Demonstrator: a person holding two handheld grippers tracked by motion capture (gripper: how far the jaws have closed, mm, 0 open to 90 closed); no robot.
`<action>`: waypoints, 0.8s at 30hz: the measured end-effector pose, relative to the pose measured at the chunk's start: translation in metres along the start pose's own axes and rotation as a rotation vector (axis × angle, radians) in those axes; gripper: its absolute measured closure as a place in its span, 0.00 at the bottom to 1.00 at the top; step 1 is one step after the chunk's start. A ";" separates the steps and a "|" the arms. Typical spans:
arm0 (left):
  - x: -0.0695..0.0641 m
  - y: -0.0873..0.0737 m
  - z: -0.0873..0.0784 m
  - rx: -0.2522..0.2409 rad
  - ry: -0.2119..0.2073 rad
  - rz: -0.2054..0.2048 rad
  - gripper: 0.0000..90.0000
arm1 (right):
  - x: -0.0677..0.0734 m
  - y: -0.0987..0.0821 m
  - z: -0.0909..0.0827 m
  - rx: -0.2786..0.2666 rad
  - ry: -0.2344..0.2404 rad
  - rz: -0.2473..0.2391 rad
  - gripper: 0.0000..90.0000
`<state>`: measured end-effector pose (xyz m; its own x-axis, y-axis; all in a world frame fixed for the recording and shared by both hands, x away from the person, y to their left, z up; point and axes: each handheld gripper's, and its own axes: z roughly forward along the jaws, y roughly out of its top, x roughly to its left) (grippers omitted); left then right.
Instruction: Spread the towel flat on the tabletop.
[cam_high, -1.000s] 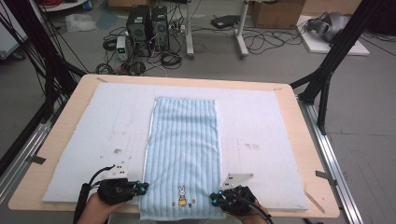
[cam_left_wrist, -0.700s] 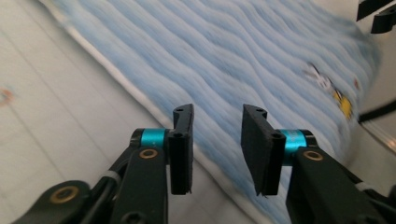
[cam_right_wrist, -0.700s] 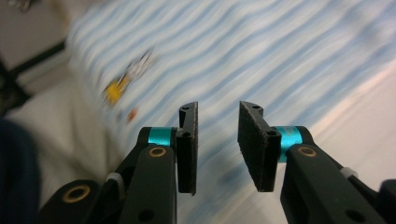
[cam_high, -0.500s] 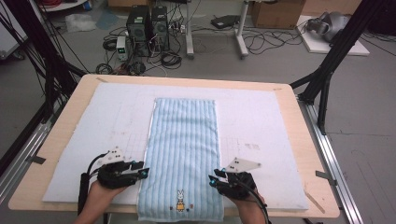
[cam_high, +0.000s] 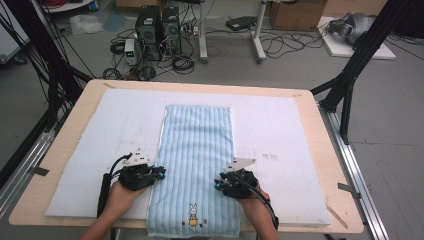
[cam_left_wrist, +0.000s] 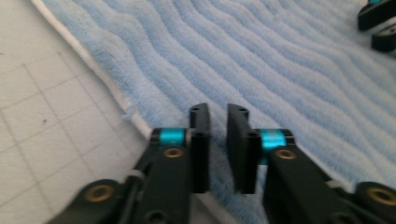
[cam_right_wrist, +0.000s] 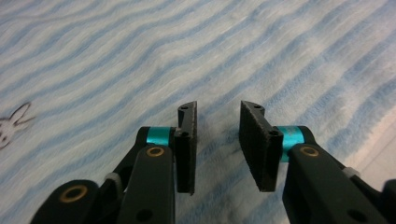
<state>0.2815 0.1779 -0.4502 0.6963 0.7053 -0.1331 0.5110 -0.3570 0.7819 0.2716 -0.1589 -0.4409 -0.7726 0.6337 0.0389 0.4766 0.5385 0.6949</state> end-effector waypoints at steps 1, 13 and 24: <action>-0.001 -0.001 -0.002 0.004 -0.003 0.005 0.97 | 0.001 -0.001 -0.001 0.009 0.005 -0.008 0.77; 0.013 0.016 -0.002 -0.035 -0.007 -0.051 0.77 | -0.017 0.002 -0.011 -0.086 0.041 0.007 0.64; 0.059 0.045 0.030 -0.082 0.090 -0.089 0.87 | -0.076 0.021 -0.004 -0.162 -0.111 0.107 0.85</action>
<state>0.3608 0.1847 -0.4414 0.6000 0.7855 -0.1518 0.5236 -0.2421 0.8169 0.3386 -0.1975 -0.4264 -0.6663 0.7442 0.0456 0.4725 0.3742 0.7979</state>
